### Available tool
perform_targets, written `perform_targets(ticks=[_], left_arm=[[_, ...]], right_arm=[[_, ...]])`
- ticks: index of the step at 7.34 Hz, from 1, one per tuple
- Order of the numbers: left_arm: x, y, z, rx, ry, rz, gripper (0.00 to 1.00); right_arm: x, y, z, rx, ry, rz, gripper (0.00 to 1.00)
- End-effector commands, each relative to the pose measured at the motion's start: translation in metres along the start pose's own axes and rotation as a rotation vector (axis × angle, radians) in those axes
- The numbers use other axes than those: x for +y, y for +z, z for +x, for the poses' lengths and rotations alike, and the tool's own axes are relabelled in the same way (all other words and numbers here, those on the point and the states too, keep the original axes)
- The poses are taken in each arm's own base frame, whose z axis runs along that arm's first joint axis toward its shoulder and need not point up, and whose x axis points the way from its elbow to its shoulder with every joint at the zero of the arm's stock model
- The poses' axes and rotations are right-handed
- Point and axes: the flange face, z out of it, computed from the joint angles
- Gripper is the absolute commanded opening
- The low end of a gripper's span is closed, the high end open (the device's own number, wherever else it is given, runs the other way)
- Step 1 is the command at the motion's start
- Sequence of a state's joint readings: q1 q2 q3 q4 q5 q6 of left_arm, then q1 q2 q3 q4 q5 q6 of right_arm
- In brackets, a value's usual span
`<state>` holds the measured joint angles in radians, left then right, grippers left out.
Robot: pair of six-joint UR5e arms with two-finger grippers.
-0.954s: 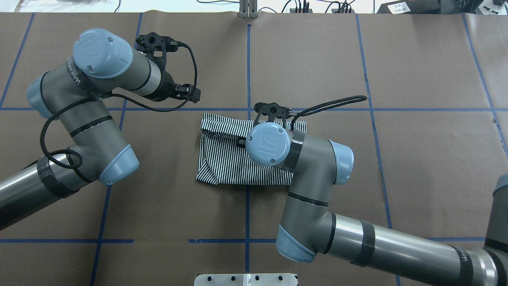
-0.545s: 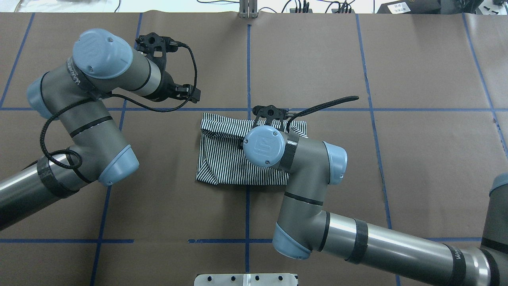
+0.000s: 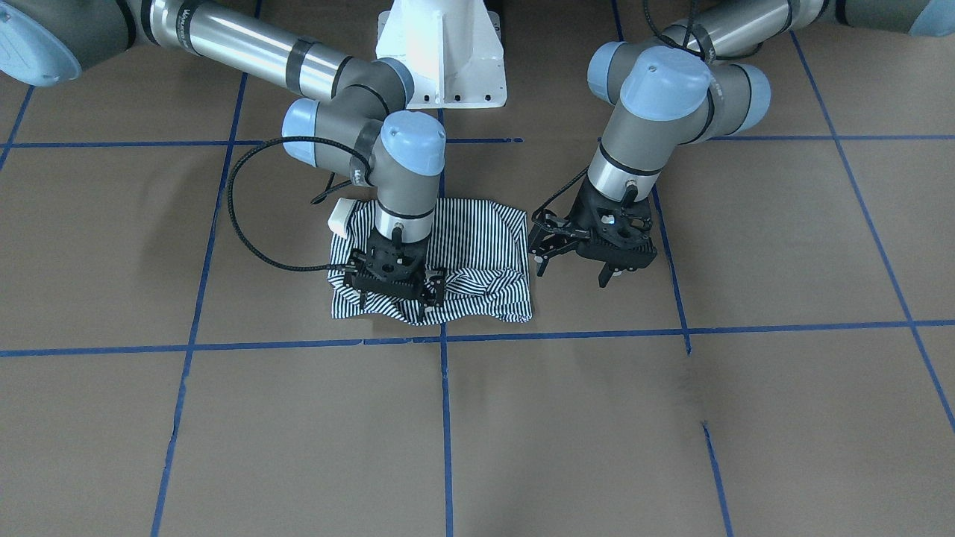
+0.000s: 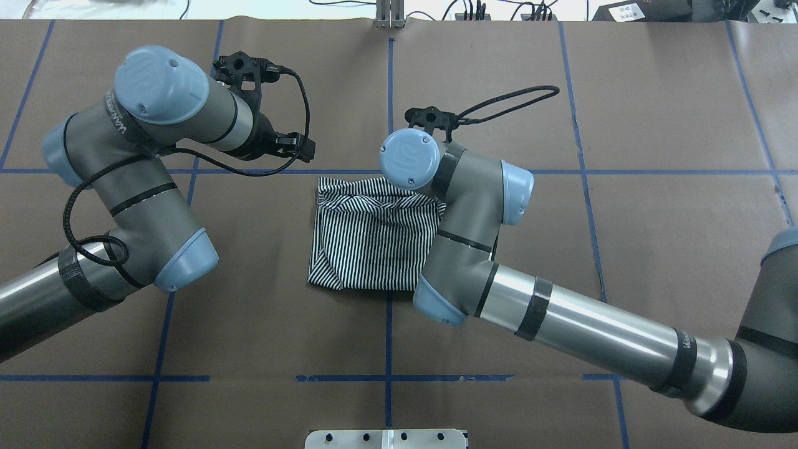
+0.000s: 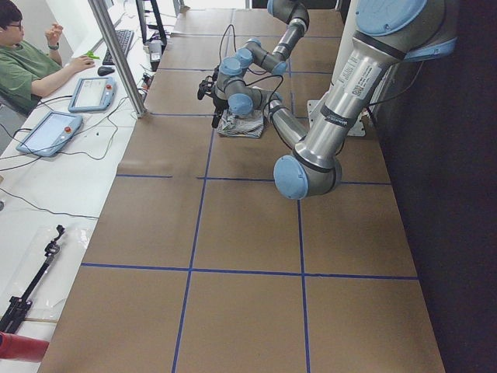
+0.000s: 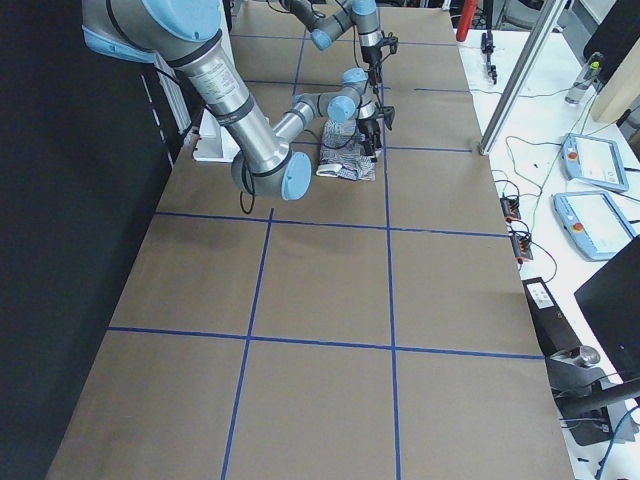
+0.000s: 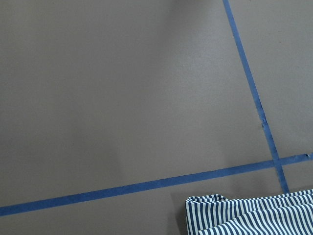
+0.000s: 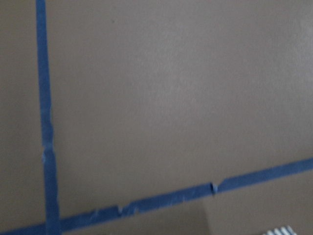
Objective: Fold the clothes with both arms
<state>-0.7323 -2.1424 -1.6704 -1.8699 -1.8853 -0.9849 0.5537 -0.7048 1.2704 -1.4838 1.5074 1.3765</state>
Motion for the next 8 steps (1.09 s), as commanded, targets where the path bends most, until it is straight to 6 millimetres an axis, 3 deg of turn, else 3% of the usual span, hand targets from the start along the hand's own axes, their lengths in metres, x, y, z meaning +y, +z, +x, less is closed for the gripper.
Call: perform_targets(ticks=[1, 2, 3, 4, 5, 7, 8], left_arm=[[0.000, 0.001, 0.000, 0.000, -0.001, -0.001, 1.00], [0.002, 0.002, 0.001, -0.001, -0.011, -0.004, 1.00], [0.002, 0.006, 0.006, -0.002, -0.059, -0.010, 1.00], [0.025, 0.019, 0.028, 0.009, -0.097, -0.039, 1.00], [0.058, 0.035, 0.064, 0.008, -0.112, -0.055, 1.00], [0.105, 0.068, 0.105, -0.022, -0.120, -0.049, 1.00], [0.105, 0.081, 0.120, -0.033, -0.124, -0.057, 1.00]], right_arm=[[-0.081, 0.032, 0.028, 0.050, 0.002, 0.029, 1.00], [-0.116, 0.022, 0.040, 0.032, 0.025, -0.004, 1.00], [-0.139, 0.014, 0.048, 0.011, 0.014, -0.036, 1.00], [-0.140, 0.010, 0.047, -0.002, 0.009, -0.038, 1.00], [-0.139, 0.006, 0.044, -0.018, 0.008, -0.049, 1.00], [-0.138, 0.003, 0.046, -0.027, 0.006, -0.049, 1.00], [-0.138, 0.000, 0.046, -0.032, 0.009, -0.045, 1.00]])
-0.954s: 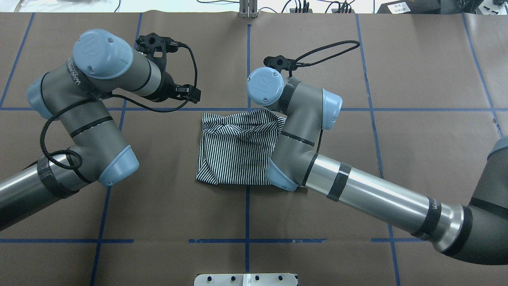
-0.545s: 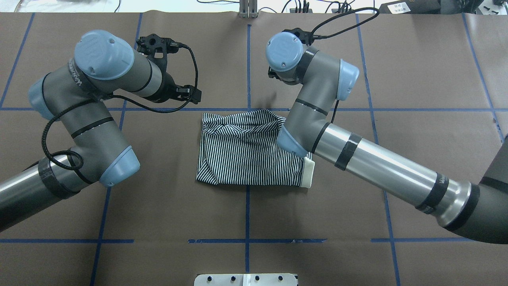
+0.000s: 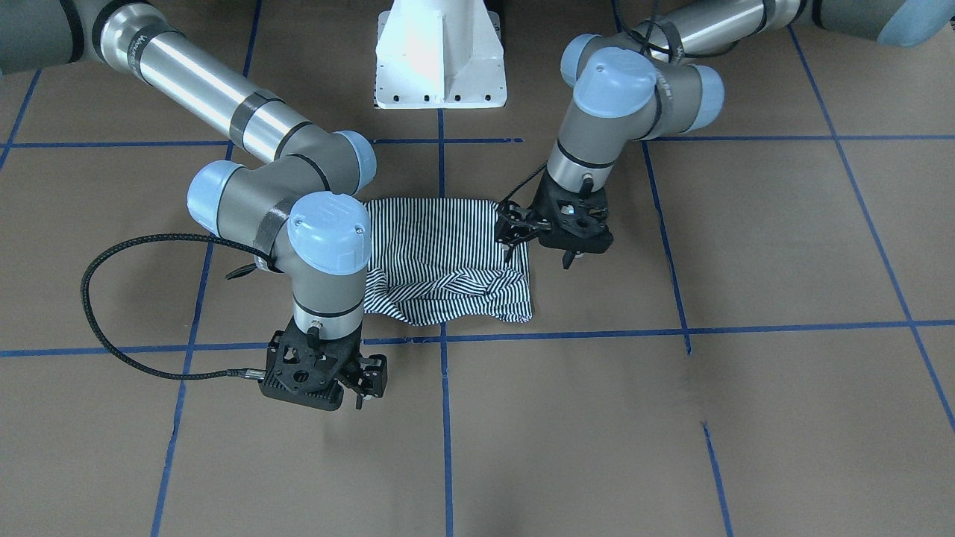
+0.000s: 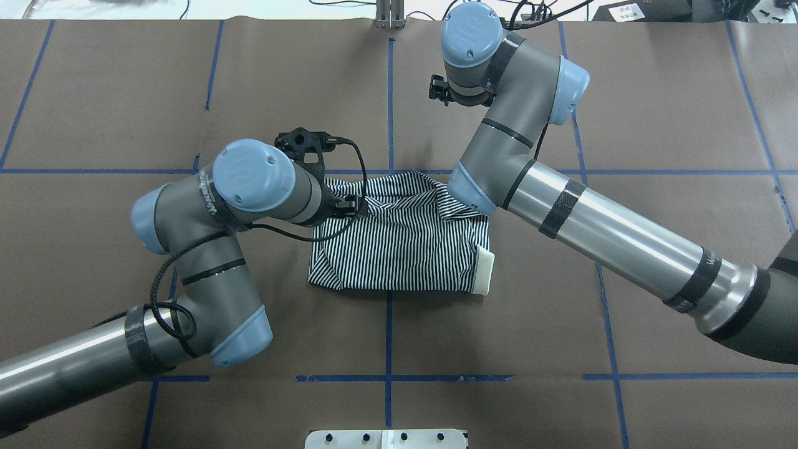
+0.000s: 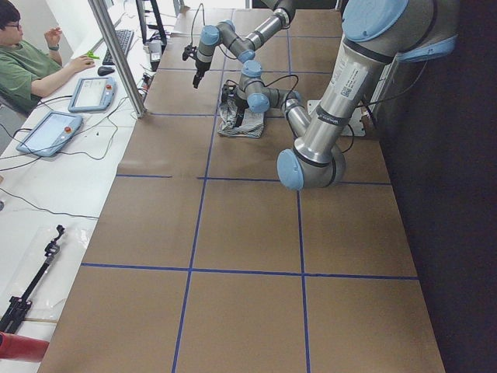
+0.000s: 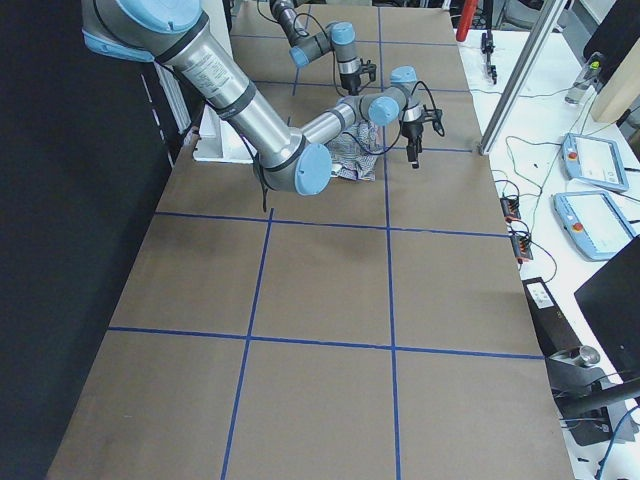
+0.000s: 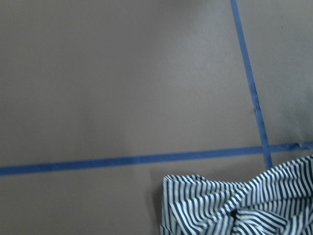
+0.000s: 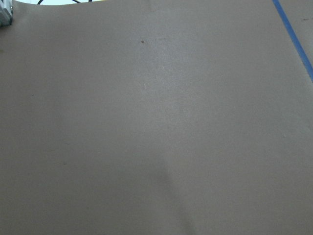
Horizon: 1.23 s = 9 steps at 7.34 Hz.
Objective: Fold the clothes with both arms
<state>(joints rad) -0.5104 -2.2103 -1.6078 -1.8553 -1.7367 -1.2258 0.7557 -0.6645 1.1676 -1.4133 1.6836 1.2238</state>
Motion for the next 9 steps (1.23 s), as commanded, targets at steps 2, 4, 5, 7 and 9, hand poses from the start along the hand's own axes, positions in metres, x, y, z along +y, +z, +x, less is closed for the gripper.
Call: perform_targets(ticks=[2, 4, 5, 7, 9], left_arm=[[0.007, 0.039, 0.026, -0.060, -0.006, -0.005, 1.00], [-0.006, 0.048, 0.014, -0.091, -0.012, 0.009, 1.00], [-0.017, 0.051, 0.009, -0.104, -0.017, 0.017, 1.00], [-0.072, 0.060, 0.012, -0.146, -0.017, 0.050, 1.00], [-0.134, 0.070, -0.022, -0.184, 0.021, 0.096, 1.00]], right_arm=[[0.001, -0.006, 0.000, -0.014, 0.001, 0.003, 1.00], [0.001, -0.005, 0.001, -0.013, -0.001, 0.003, 1.00], [0.001, -0.004, 0.003, -0.010, 0.000, 0.002, 1.00], [0.001, -0.003, 0.003, -0.008, -0.002, 0.001, 1.00], [0.002, -0.007, 0.004, -0.018, -0.003, 0.005, 1.00]])
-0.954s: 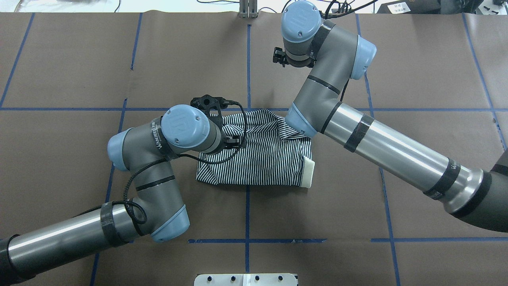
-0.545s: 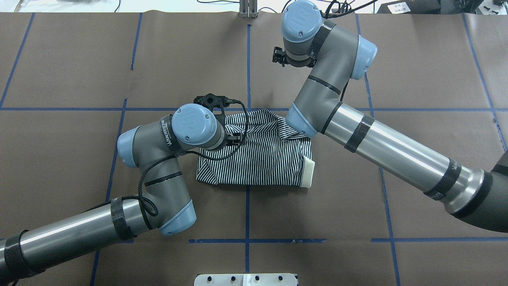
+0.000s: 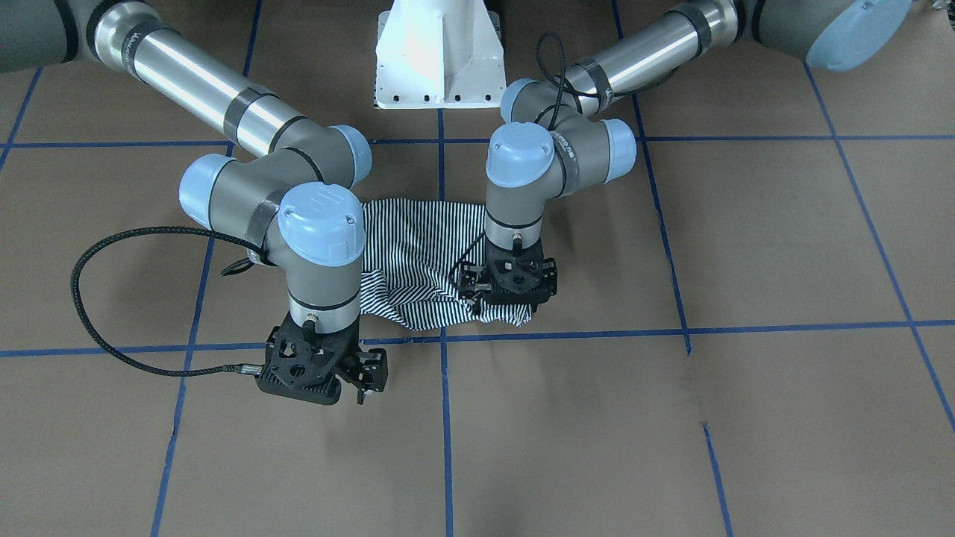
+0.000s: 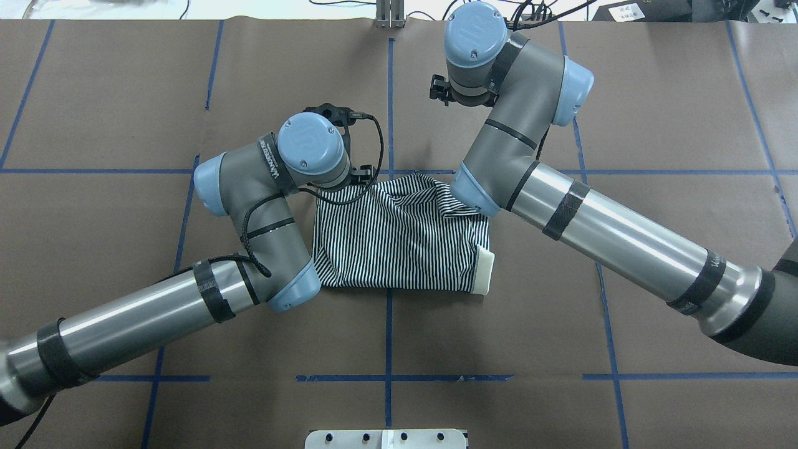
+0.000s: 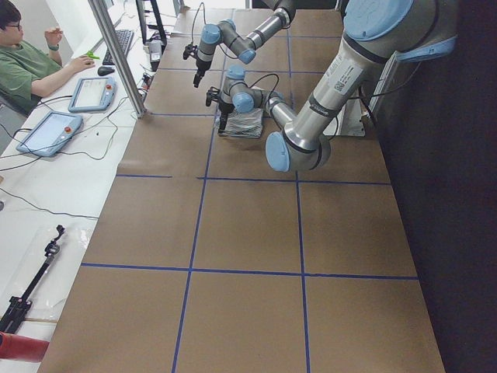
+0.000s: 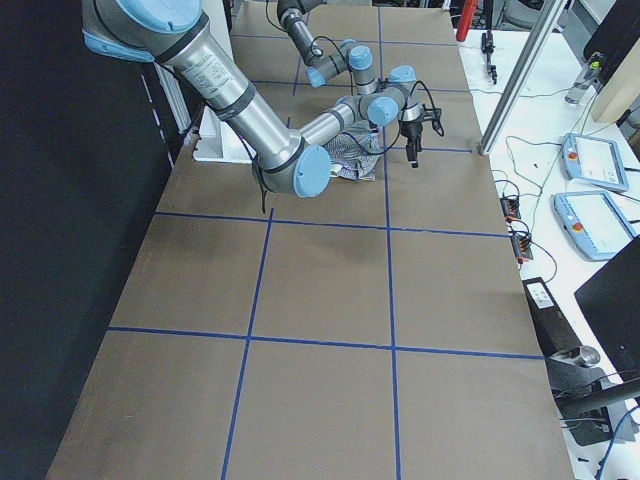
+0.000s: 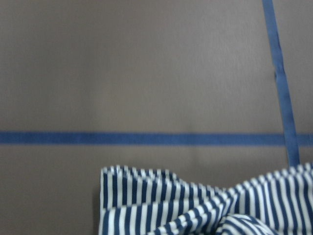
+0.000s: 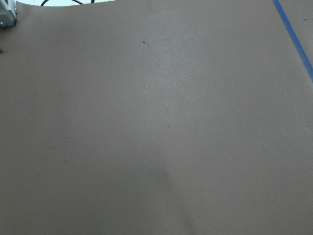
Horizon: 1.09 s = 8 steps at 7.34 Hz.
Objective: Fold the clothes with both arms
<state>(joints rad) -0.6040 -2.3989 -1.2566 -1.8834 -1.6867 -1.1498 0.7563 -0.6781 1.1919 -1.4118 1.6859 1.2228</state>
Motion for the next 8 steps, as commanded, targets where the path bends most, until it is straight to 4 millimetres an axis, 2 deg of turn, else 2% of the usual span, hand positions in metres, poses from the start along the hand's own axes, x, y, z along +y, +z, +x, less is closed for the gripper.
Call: perform_targets(ticks=[1, 2, 3, 4, 5, 6, 7, 8], left_arm=[[-0.061, 0.013, -0.040, -0.032, 0.042, 0.053, 1.00], [-0.083, 0.002, -0.054, -0.028, 0.066, 0.068, 1.00], [-0.101, -0.010, -0.069, 0.041, 0.129, 0.048, 1.00], [-0.101, -0.004, -0.107, 0.107, 0.188, 0.033, 1.00], [-0.102, 0.002, -0.134, 0.124, 0.193, 0.053, 1.00], [-0.103, 0.001, -0.135, 0.124, 0.195, 0.055, 1.00], [-0.102, 0.002, -0.136, 0.124, 0.195, 0.055, 1.00], [-0.102, 0.002, -0.137, 0.126, 0.194, 0.056, 1.00]], right_arm=[[0.004, -0.009, 0.005, -0.021, 0.001, 0.006, 1.00], [0.014, -0.020, -0.001, -0.048, -0.001, 0.006, 1.00], [0.044, -0.023, -0.019, -0.076, -0.020, -0.021, 1.00], [0.066, -0.037, -0.031, -0.101, -0.028, -0.032, 1.00], [0.088, -0.037, -0.039, -0.108, -0.054, -0.041, 1.00], [0.110, -0.035, -0.044, -0.070, -0.093, -0.055, 1.00], [0.141, -0.034, -0.036, -0.001, -0.231, -0.041, 1.00], [0.158, -0.034, -0.020, 0.032, -0.332, -0.001, 1.00]])
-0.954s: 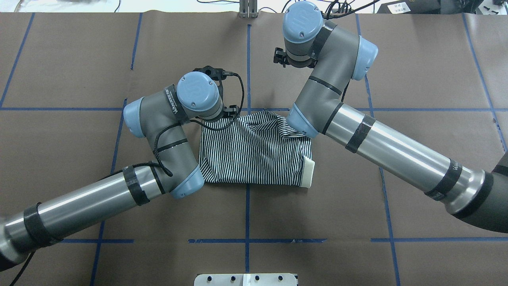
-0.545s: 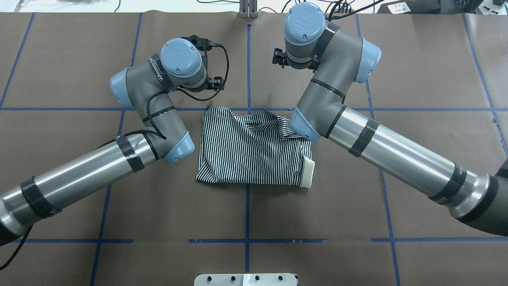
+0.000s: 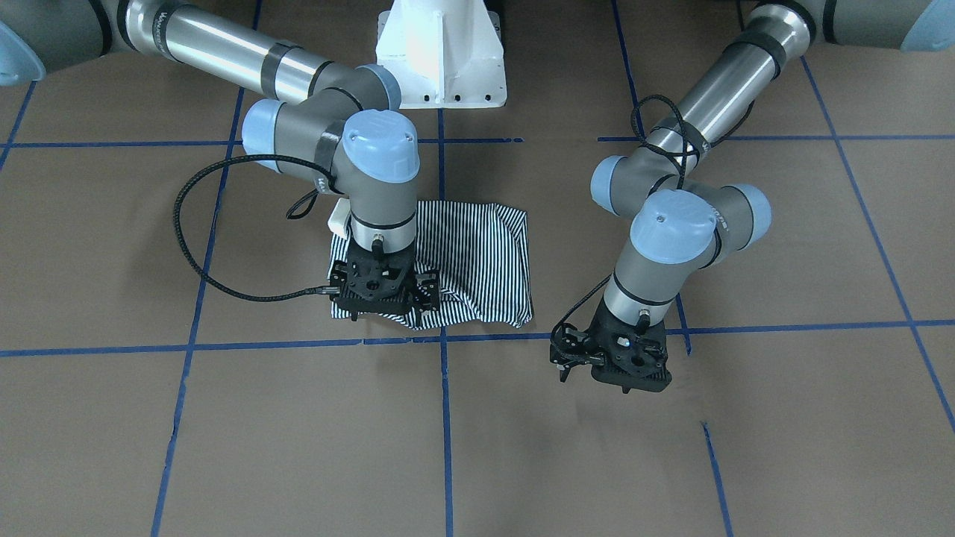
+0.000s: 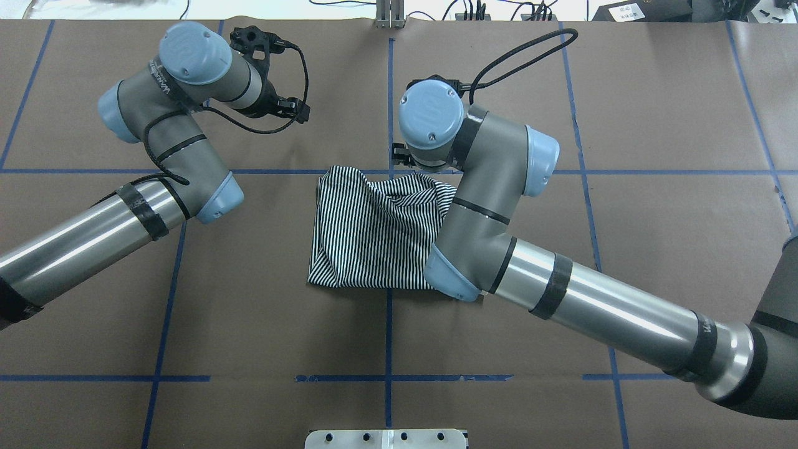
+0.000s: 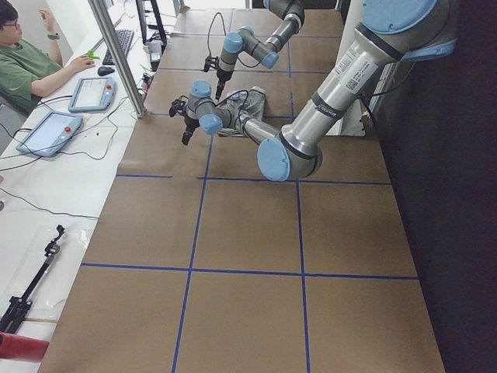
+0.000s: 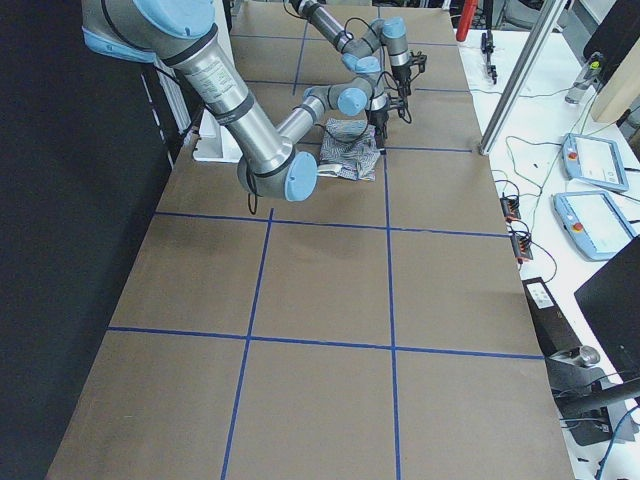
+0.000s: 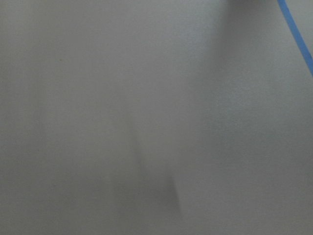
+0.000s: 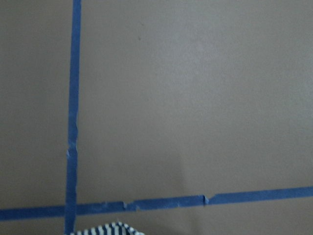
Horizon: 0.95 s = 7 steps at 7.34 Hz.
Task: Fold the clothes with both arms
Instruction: 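Raise the left gripper away while lowering the right gripper onto the shirt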
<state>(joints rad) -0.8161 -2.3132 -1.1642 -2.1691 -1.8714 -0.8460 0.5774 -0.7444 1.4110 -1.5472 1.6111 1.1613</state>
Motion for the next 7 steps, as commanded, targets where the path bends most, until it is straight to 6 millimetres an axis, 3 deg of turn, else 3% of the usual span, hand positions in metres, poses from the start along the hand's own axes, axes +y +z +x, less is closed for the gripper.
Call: perform_targets(ticks=[1, 3, 4, 5, 7], left_arm=[[0.002, 0.001, -0.005, 0.002, -0.001, 0.001, 1.00], [0.002, -0.004, -0.002, 0.007, 0.000, 0.006, 1.00], [0.002, -0.004, -0.001, 0.009, 0.001, 0.008, 1.00], [0.001, -0.009, 0.003, 0.016, 0.000, 0.012, 1.00], [0.001, -0.011, 0.004, 0.020, -0.002, 0.015, 1.00]], right_arm=[[0.044, 0.004, 0.007, 0.077, -0.147, 0.011, 1.00], [0.073, 0.013, -0.005, 0.084, -0.193, -0.002, 0.40], [0.075, 0.014, -0.005, 0.087, -0.198, -0.002, 0.36], [0.074, 0.012, -0.007, 0.099, -0.211, -0.005, 0.16], [0.059, 0.011, 0.003, 0.131, -0.274, 0.022, 0.07]])
